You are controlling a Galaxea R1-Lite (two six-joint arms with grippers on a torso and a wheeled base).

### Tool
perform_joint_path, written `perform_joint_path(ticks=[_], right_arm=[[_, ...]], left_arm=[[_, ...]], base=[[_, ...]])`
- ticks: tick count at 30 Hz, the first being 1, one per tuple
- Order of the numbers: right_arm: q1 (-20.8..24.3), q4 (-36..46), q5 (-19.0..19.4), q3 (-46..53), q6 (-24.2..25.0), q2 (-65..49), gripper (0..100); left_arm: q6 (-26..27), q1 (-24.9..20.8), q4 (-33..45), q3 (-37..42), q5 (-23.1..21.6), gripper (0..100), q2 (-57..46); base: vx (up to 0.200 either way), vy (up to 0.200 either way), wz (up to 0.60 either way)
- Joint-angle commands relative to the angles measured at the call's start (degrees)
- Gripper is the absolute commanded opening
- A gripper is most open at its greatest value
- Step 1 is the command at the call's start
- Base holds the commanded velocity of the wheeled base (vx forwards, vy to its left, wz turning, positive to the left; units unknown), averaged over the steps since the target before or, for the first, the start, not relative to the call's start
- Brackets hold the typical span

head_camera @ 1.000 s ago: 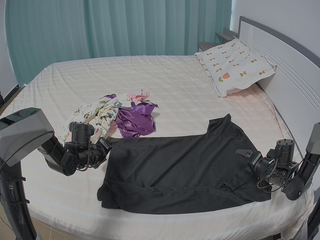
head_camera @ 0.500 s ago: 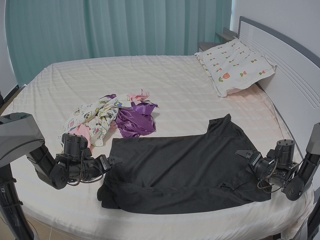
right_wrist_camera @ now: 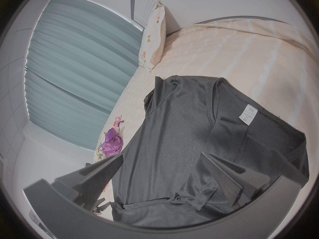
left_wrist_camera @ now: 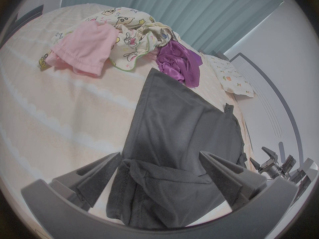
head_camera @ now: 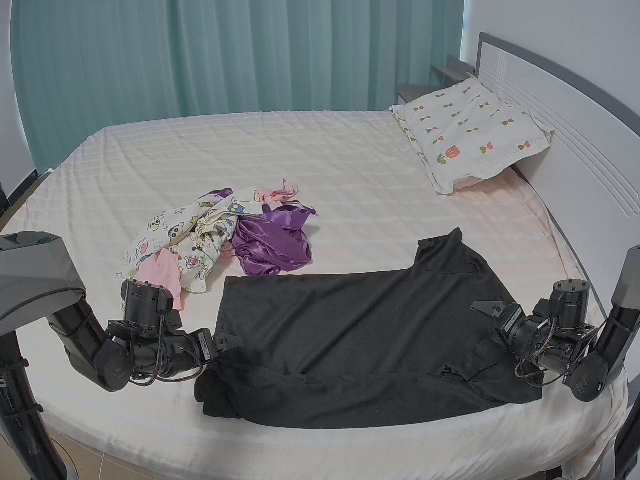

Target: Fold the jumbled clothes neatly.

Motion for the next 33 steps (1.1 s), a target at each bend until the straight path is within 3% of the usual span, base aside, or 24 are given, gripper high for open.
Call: perform_joint_path(ticks=[1,4,5,13,27,33], right_arm=[[0.0,0.0,0.1,0.0,0.0,0.1,100],[0.0,0.0,0.1,-0.1,0.0,0.1,100],[0.0,0.0,0.1,0.0,0.0,0.1,100],[0.0,0.0,0.0,-0.1,0.0,0.1,100],[-0.9,0.0,0.0,-0.2,-0.2,-0.3,100],[-4.5,0.0,0.1,-0.1,-3.8,-0.1,100]], left_arm=[[0.0,0.0,0.1,0.4,0.0,100,0.0],[0.0,0.0,0.0,0.8,-0.1,100,0.1],[-0.1,0.0,0.0,0.7,-0.1,0,0.1],[3.1,0.0,0.2,0.7,0.1,0,2.9],[2.4,2.7,0.9,1.6,0.1,0,-2.9],[-3.7,3.1,0.8,3.8,0.2,0,-7.4]], base=[[0.0,0.0,0.0],[0.0,0.0,0.0],[0.0,0.0,0.0],[0.0,0.0,0.0],[0.0,0.0,0.0],[0.0,0.0,0.0]])
